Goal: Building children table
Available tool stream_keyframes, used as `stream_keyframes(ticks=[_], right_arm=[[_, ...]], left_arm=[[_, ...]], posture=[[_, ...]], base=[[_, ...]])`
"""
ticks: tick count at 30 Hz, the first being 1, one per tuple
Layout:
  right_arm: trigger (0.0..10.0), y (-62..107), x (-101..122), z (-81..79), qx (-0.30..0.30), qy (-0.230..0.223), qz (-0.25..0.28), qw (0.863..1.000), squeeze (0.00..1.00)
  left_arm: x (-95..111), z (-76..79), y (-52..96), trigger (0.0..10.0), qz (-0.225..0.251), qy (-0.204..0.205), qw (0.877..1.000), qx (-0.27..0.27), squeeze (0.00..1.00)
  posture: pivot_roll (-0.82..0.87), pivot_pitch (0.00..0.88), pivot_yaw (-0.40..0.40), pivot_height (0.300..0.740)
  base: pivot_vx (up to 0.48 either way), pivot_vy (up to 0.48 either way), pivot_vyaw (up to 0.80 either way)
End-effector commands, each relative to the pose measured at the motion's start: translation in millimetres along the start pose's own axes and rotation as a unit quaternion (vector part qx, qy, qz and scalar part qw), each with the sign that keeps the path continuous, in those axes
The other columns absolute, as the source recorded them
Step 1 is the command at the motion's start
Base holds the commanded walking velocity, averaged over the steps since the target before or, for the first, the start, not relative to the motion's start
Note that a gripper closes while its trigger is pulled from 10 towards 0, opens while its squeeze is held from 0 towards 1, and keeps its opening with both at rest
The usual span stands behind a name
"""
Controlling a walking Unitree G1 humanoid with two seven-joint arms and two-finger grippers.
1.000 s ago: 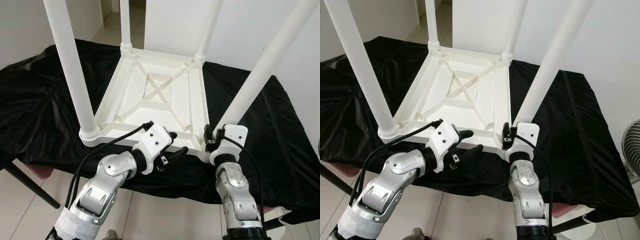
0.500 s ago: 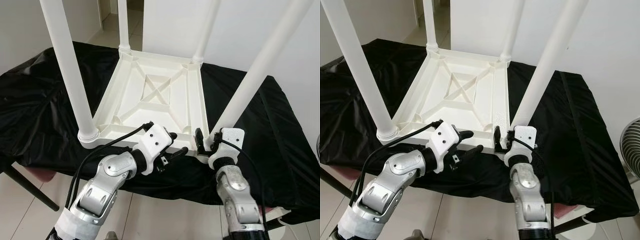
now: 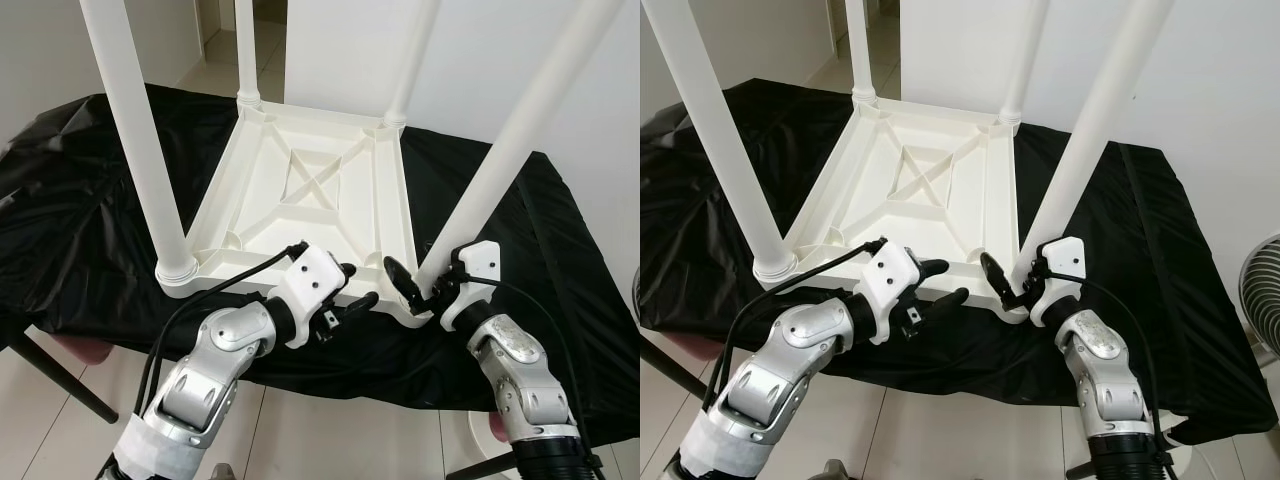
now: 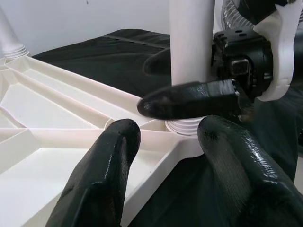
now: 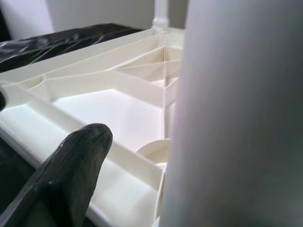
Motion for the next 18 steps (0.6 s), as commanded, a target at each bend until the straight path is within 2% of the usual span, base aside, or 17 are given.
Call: stream_keyframes(ticks=[1,2,3,8,9,15,18], right_arm=[[10.0,-0.3,-1,-2.1,0.017,-0.003,-0.004,1.0,0.0],[10.0,-0.4,-5,-4.7,0.046,0.008,-0.016,0.999,0.0],[5.1,-1.6,-8,-4.8,0.066,0.012,-0.028,0.997,0.0],[5.1,-2.1,-10,-4.5,0.08,0.014,-0.035,0.996,0.0],[0.0,-1.9,-11,-3.6,0.093,0.013,-0.042,0.995,0.0],[0.0,-1.4,-12,1.0,0.104,0.006,-0.052,0.993,0.0],[0.0,1.1,-14,8.2,0.101,0.001,-0.061,0.993,0.0]], left_arm=[[-2,-5.8,-1.2,10.0,-0.007,-0.003,1.0,0.026,0.0],[-2,-6.1,-2.1,10.0,-0.006,-0.001,1.0,0.026,0.0],[-2,-6.4,-1.7,10.0,-0.007,-0.001,1.0,0.027,0.0],[-3,-6.6,-1.1,10.0,-0.007,-0.001,1.0,0.028,0.0],[-2,-7.0,-0.3,10.0,-0.007,0.001,1.0,0.029,0.0],[-3,-7.7,1.2,10.0,-0.01,0.0,0.999,0.03,0.0],[-4,-6.4,1.3,10.0,-0.012,0.0,1.0,0.026,0.0]], posture=[[0.08,0.042,-0.064,0.74],[0.08,0.048,-0.064,0.74],[0.09,0.054,-0.063,0.74],[0.09,0.055,-0.063,0.74],[0.1,0.064,-0.065,0.74],[0.1,0.079,-0.06,0.74],[0.09,0.085,-0.046,0.74]], base=[[0.0,0.0,0.0],[0.0,0.0,0.0],[0.0,0.0,0.0],[0.0,0.0,0.0],[0.0,0.0,0.0],[0.0,0.0,0.0],[0.0,0.0,0.0]])
Point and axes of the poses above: a point about 5 cm out from each wrist's last joint towards the gripper, its own y axis pointing back from the gripper into the wrist, its own x axis along the axis of the wrist's last joint, z = x × y, the point moved 5 cm from there along -y, pointing out of the wrist towards the gripper, and after that the axes turned 9 degrees about -y, right-handed, at the moved point
